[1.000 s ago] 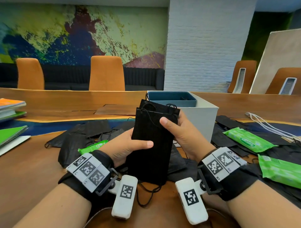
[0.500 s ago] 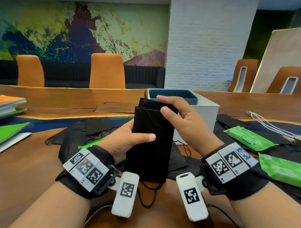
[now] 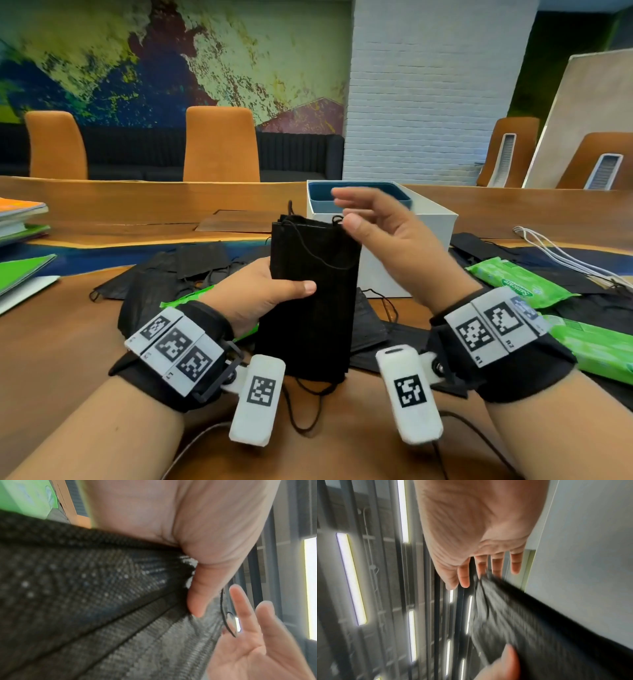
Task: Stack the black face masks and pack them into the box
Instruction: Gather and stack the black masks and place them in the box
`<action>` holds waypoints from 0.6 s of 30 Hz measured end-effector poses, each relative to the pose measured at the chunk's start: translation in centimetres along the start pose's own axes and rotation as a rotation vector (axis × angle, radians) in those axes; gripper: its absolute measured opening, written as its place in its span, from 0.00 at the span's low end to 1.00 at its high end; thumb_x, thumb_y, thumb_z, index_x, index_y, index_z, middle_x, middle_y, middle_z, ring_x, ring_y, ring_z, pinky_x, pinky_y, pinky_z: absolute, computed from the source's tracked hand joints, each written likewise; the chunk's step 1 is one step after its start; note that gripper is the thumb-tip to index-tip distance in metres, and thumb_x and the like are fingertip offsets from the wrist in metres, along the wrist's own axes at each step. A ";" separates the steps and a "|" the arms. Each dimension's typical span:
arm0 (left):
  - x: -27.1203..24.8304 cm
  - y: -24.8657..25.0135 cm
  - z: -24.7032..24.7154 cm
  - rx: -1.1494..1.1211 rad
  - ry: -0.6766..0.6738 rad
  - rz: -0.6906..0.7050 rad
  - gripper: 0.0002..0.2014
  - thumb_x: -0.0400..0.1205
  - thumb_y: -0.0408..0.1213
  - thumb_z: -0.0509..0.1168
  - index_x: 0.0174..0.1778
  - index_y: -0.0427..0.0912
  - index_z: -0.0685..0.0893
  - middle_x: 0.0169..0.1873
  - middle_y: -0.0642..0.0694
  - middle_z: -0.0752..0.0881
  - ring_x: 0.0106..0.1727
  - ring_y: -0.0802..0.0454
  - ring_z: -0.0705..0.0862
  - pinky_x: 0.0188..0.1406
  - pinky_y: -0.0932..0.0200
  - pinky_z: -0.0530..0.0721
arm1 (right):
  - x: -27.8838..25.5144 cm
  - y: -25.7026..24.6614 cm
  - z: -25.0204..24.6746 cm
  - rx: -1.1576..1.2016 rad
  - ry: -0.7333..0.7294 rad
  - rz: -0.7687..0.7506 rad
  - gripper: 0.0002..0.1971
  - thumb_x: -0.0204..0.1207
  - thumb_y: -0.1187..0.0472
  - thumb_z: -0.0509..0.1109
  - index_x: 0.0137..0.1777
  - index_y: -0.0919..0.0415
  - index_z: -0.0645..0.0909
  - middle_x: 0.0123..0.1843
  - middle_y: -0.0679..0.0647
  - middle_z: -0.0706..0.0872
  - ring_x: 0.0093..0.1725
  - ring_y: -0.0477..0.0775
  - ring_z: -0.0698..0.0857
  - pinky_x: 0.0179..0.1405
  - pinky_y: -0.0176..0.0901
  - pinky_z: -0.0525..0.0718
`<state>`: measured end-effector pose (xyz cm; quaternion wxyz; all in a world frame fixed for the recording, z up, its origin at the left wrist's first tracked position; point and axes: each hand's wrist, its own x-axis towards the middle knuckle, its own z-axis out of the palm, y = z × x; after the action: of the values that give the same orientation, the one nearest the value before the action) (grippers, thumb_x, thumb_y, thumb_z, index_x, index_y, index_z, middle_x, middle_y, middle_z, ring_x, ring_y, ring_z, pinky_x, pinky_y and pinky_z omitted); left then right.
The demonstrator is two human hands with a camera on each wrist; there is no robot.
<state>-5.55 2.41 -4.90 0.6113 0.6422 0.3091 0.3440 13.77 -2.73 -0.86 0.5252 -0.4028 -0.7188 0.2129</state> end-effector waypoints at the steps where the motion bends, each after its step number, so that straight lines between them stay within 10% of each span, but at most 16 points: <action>1: 0.0 0.2 -0.1 -0.007 0.041 0.008 0.21 0.71 0.31 0.74 0.61 0.38 0.82 0.55 0.40 0.89 0.59 0.43 0.87 0.61 0.47 0.82 | 0.2 0.0 -0.7 0.003 0.077 0.033 0.08 0.81 0.54 0.66 0.57 0.40 0.81 0.57 0.46 0.85 0.57 0.37 0.82 0.57 0.35 0.81; 4: 0.0 1.0 -0.9 -0.076 0.153 0.071 0.11 0.78 0.28 0.65 0.55 0.37 0.85 0.48 0.41 0.91 0.50 0.45 0.89 0.50 0.53 0.87 | 0.6 0.9 -2.9 -0.099 0.172 0.285 0.08 0.82 0.52 0.63 0.54 0.49 0.82 0.54 0.51 0.85 0.56 0.49 0.83 0.54 0.44 0.82; 8: 0.0 1.6 -2.7 -0.200 0.297 0.106 0.07 0.80 0.29 0.62 0.49 0.36 0.85 0.38 0.41 0.91 0.37 0.47 0.90 0.39 0.53 0.90 | 0.4 2.7 -3.5 -0.331 -0.214 0.688 0.14 0.82 0.46 0.61 0.60 0.54 0.79 0.57 0.52 0.84 0.55 0.51 0.82 0.54 0.48 0.83; 18: -0.5 2.0 -3.9 -0.311 0.334 0.119 0.09 0.83 0.31 0.60 0.52 0.37 0.84 0.36 0.42 0.91 0.36 0.47 0.91 0.33 0.50 0.90 | 0.1 6.3 -1.0 -0.460 -0.345 0.902 0.23 0.74 0.47 0.74 0.63 0.59 0.77 0.39 0.55 0.80 0.39 0.52 0.79 0.34 0.39 0.79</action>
<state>-9.04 4.15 -2.89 0.6221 0.4914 0.3109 0.5243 16.86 0.94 -5.01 0.1537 -0.7355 -0.5783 0.3178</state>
